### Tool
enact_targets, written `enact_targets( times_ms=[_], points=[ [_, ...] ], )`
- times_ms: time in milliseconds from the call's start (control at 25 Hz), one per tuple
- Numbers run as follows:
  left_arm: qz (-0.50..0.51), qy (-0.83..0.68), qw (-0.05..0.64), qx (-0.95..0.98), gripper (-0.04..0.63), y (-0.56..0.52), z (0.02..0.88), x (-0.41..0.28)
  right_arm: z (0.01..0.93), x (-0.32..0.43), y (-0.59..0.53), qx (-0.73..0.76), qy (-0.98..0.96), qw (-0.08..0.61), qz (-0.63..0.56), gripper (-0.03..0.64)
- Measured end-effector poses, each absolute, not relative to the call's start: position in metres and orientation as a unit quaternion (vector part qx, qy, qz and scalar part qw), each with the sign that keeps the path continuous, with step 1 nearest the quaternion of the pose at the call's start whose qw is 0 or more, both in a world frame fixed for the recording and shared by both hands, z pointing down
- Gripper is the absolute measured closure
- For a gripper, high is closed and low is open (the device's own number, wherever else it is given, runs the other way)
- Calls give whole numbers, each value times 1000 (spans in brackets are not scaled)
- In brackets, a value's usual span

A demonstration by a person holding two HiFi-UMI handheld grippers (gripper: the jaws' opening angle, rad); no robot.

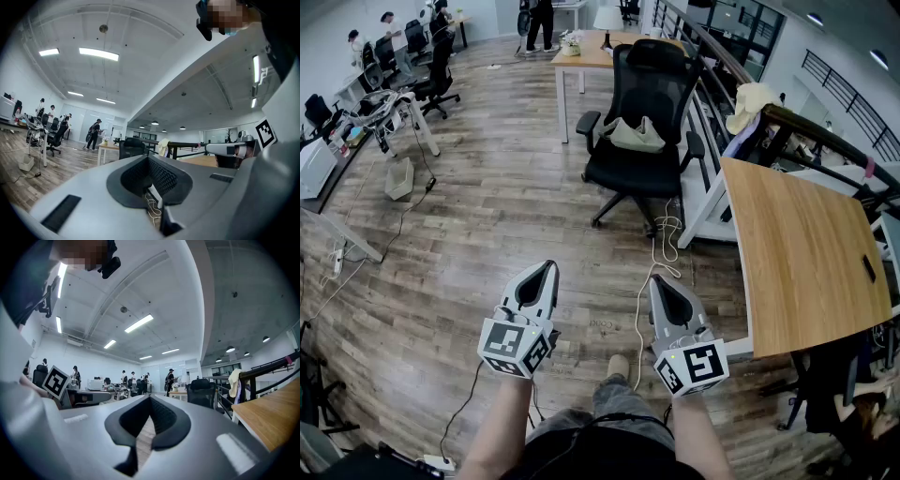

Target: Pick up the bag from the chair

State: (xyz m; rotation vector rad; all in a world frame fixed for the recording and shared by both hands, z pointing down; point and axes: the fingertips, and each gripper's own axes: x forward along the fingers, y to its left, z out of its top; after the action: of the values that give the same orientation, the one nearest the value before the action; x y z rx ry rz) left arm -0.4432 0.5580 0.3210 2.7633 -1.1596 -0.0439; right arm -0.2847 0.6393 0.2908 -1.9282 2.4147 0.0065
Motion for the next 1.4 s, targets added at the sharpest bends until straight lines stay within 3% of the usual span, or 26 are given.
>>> enact_targets(
  times_ms=[520, 1000, 1400],
  points=[
    [-11, -397, 60, 916, 598, 467, 322, -342, 301, -181, 544, -612, 790, 18, -3, 611],
    [7, -410, 58, 910, 598, 414, 325, -295, 296, -113, 489, -618, 782, 70, -23, 609],
    [-9, -363, 72, 929, 598, 312, 339, -217, 310, -57, 414, -651, 757, 42, -24, 609]
  ],
)
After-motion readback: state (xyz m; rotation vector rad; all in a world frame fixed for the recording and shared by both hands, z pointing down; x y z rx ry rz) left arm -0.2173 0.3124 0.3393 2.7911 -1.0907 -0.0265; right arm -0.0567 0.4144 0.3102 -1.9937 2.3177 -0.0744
